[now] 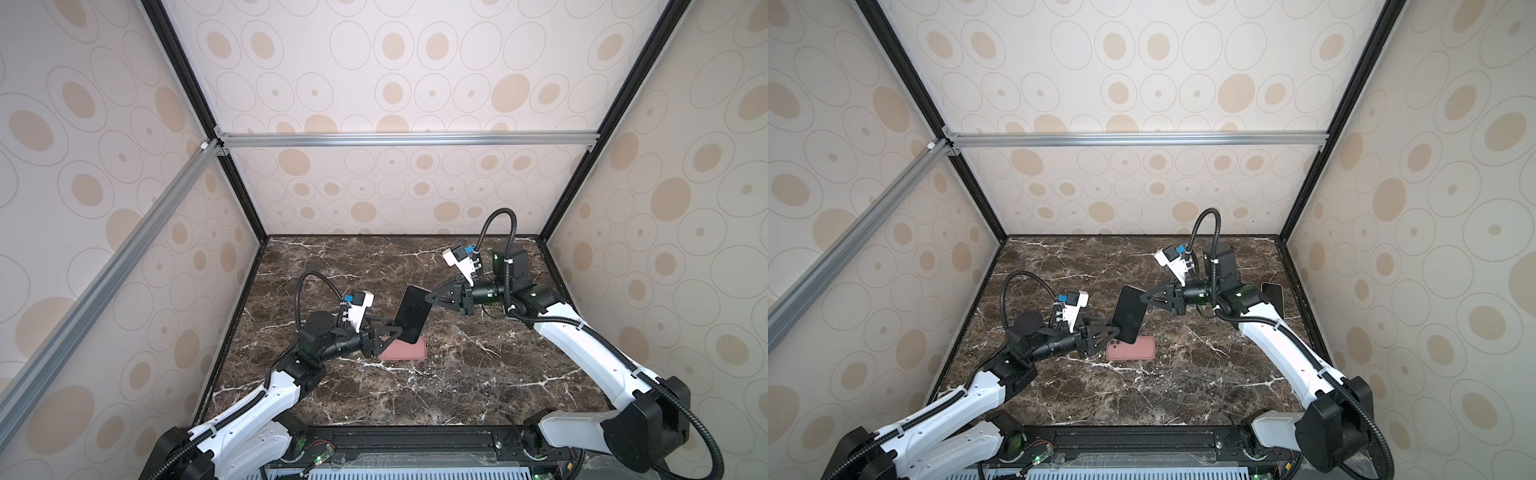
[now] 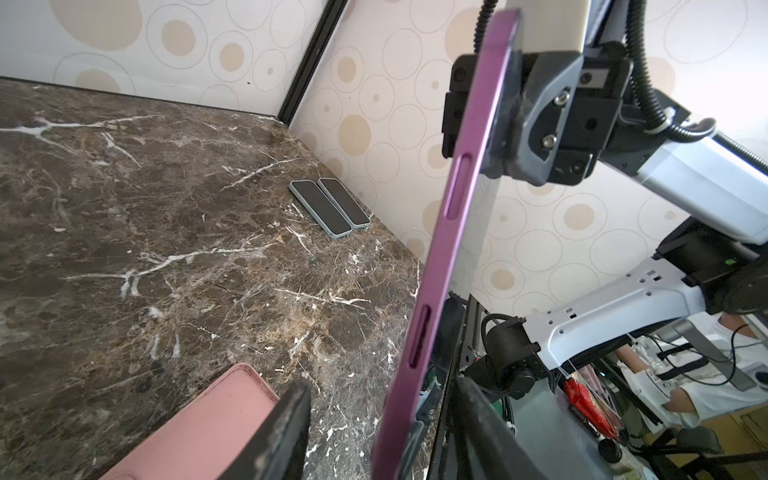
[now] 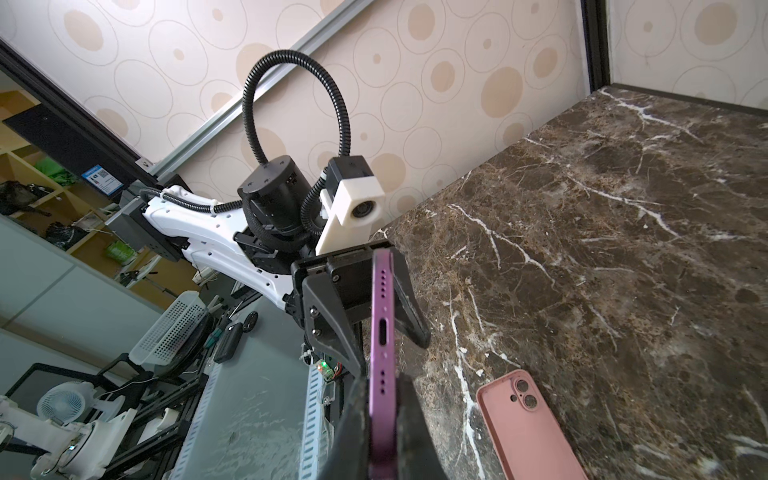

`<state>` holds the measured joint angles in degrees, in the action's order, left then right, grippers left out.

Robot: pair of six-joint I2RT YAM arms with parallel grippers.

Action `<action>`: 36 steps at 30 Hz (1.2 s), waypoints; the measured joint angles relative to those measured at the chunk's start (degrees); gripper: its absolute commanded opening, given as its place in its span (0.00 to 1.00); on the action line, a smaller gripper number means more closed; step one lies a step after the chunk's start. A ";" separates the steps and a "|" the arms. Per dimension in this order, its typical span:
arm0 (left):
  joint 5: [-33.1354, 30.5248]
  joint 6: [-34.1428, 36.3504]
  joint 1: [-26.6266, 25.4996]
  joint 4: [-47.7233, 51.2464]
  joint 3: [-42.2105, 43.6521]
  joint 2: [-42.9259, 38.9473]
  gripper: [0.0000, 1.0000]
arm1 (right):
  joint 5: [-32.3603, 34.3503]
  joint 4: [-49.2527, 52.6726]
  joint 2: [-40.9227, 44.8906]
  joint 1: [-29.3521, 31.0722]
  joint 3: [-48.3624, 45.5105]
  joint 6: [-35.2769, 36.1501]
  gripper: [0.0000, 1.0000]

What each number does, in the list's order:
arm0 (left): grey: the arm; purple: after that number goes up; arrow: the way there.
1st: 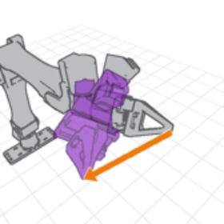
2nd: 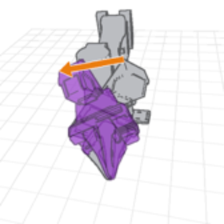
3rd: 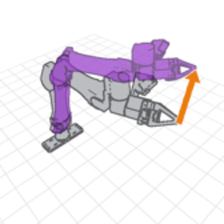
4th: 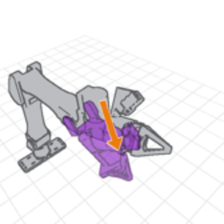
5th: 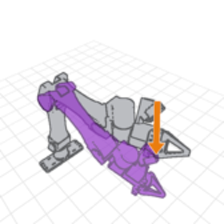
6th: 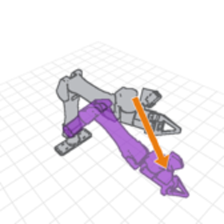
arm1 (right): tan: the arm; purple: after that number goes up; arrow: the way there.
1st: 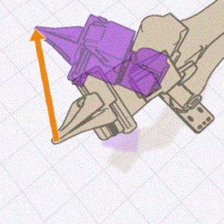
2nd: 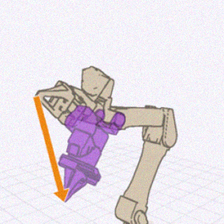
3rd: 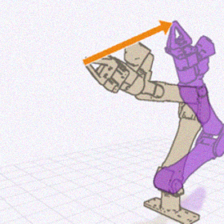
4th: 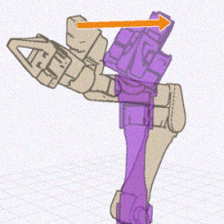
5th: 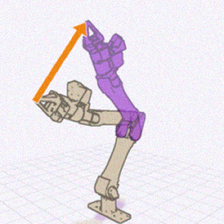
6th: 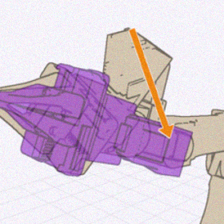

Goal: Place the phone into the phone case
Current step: 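Hold the phone upright with both grippers above the pink case, tilting it, then tilt the phone down toward the pink case with both grippers holding its edges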

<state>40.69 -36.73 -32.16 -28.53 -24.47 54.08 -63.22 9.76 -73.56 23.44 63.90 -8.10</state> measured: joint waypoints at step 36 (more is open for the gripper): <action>12.11 -5.73 0.31 0.81 -2.25 -0.22 0.00 | -0.92 20.02 0.26 -3.30 7.15 17.75 0.60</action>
<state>52.80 -42.46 -31.86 -27.73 -26.72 53.87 -64.14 29.78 -73.30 20.14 71.05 9.65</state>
